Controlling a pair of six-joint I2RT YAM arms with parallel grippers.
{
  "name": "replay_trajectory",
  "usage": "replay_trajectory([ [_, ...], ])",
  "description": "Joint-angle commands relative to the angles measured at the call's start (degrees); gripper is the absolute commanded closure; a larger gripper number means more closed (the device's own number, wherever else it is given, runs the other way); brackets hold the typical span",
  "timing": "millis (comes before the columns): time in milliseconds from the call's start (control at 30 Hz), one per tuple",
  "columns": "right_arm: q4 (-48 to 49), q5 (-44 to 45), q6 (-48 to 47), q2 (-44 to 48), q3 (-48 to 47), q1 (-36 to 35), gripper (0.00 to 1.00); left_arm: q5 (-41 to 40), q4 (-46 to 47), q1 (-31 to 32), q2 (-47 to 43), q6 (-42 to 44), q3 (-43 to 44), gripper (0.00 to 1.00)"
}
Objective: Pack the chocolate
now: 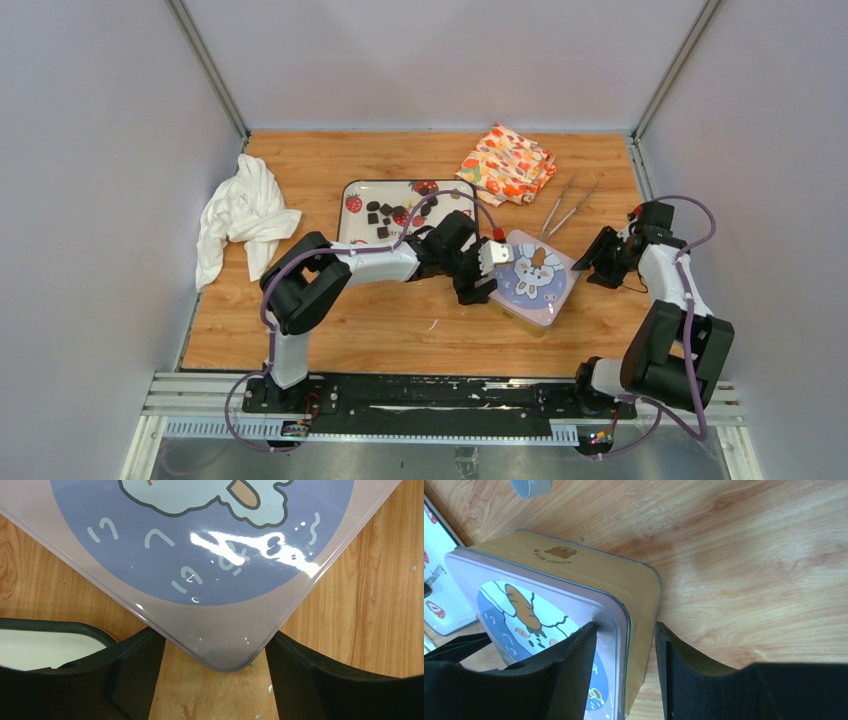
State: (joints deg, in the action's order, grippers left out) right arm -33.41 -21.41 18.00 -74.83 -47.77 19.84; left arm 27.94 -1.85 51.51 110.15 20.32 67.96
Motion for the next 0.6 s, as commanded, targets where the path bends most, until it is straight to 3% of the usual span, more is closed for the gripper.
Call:
replay_trajectory([
  [0,0.9,-3.1,-0.6,-1.1,1.6,0.7,0.48,-0.2,1.3,0.5,0.7,0.1,2.2,0.24],
  [233,1.4,-2.8,-0.5,-1.5,1.6,0.7,0.48,0.0,1.3,0.5,1.1,0.0,2.6,0.24],
  [567,0.0,2.2,-0.2,-0.9,1.4,0.8,0.65,-0.1,0.9,0.5,1.2,-0.2,2.9,0.23],
])
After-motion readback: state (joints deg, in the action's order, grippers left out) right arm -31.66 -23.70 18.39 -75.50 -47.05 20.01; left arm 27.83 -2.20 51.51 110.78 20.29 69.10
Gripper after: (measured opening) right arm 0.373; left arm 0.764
